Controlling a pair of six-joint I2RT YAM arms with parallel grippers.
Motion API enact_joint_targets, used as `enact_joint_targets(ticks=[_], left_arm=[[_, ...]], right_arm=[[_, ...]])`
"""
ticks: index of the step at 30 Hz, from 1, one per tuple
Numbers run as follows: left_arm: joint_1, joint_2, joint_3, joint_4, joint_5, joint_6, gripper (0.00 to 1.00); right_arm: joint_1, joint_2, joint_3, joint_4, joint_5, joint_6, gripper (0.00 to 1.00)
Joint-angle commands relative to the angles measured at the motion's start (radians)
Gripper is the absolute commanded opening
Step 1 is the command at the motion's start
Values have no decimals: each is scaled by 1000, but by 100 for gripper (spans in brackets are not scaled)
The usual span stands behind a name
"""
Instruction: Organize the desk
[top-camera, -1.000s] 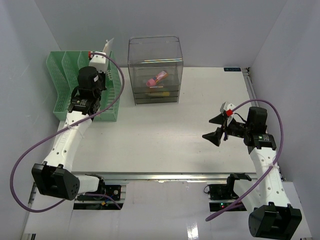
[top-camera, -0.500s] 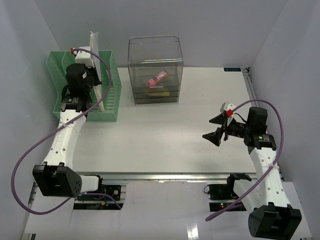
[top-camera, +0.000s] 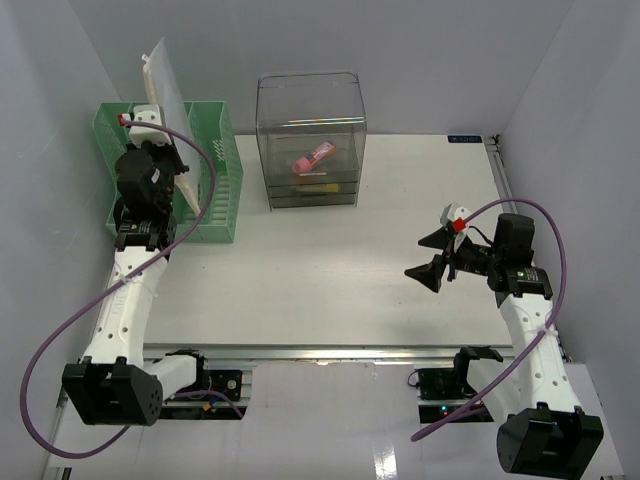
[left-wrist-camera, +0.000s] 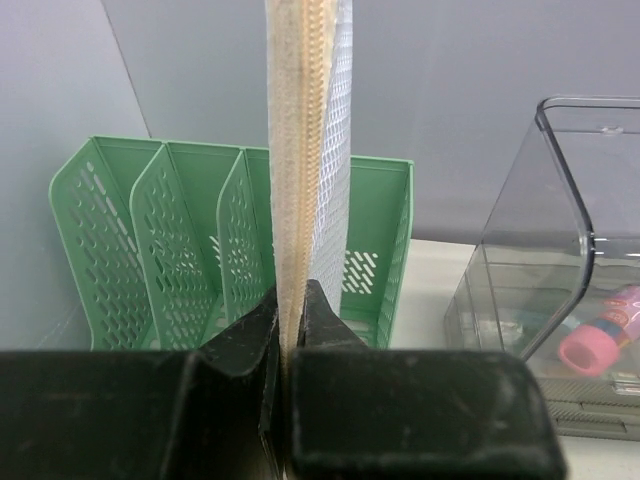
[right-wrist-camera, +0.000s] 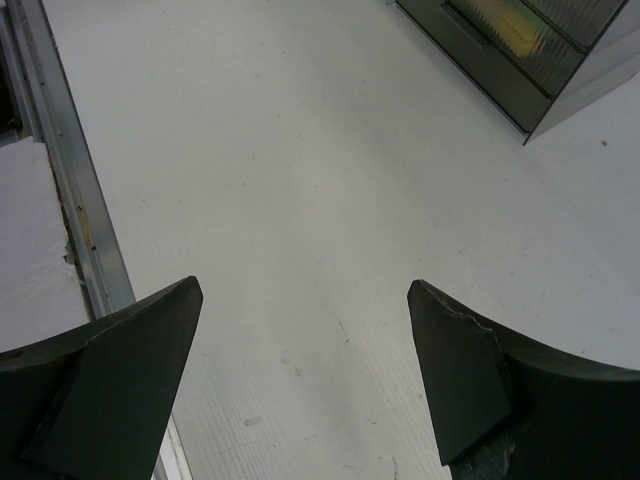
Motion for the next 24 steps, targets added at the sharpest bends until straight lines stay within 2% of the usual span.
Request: enact_joint_targets(ticks=[1,7,13,19,24], left_arm=[[18,-24,-1,138,156,-9,0],[34,3,-33,166,319,-55,0],[76,37,-115,228,337,-57,0],[115,88,-233,415,333,-75,0],[131,171,-310,662,425,-70,0]], right_arm=[[-5,3,-5,25,-21,-10,90],[-5,-1,-4,25,-21,-10,90],[-7,-4,-5,24,-21,-10,90],[-7,-2,-6,24,-16,-12,90],[-7,3,-7,25,-12,-14,90]])
